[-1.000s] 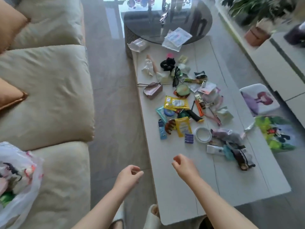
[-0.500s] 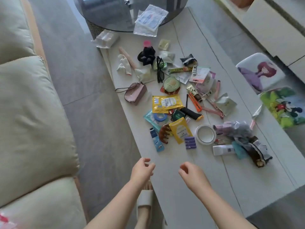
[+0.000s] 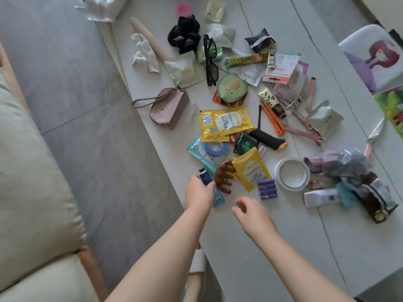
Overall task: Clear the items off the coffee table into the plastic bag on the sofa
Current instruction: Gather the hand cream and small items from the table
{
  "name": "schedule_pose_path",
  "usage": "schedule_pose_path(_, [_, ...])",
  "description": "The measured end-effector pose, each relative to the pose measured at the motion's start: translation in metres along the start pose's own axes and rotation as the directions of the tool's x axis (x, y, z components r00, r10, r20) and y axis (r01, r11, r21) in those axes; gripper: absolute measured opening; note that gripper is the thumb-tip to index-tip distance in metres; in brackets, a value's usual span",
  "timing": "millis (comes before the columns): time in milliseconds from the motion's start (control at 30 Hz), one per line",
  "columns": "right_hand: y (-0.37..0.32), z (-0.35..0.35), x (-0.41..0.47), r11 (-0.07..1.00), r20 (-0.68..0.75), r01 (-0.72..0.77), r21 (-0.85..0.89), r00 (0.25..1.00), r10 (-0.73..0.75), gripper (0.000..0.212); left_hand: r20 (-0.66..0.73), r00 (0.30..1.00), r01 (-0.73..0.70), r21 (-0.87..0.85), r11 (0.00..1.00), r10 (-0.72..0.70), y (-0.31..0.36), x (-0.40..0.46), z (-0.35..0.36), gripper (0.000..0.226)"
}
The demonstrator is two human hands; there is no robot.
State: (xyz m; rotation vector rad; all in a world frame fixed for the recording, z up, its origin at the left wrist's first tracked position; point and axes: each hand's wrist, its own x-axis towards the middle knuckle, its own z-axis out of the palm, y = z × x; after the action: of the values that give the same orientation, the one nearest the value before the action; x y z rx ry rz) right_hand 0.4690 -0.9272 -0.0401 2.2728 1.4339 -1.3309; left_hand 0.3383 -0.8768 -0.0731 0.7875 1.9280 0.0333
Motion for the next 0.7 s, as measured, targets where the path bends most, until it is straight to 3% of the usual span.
schedule_pose_path(133, [-0.006,0.010,0.014,1.000,0.005,-0.014,0.013,1.000,0.014,0.031,-0.046,0.999,0.020,0.078,0.997,-0.016,-0.003,0.011,0.010,0.036])
schedule_pose_path(333, [-0.017,0.012,0.026,0.994,-0.054,-0.082,0.071,0.995,0.086,0.033,0.024,0.999,0.025,0.029,0.999,-0.026,-0.012,0.014,-0.003,0.029])
schedule_pose_path(500, [-0.046,0.010,0.038,0.983,-0.197,-0.119,0.140,0.970,0.145,0.047,0.119,0.991,0.095,-0.286,0.954,-0.063,-0.027,0.011,-0.028,0.017])
schedule_pose_path(700, [-0.076,0.021,0.054,0.966,-0.321,-0.214,0.144,0.914,0.250,0.069,0.185,0.982,0.106,-0.370,0.923,-0.038,-0.038,0.003,-0.042,0.023])
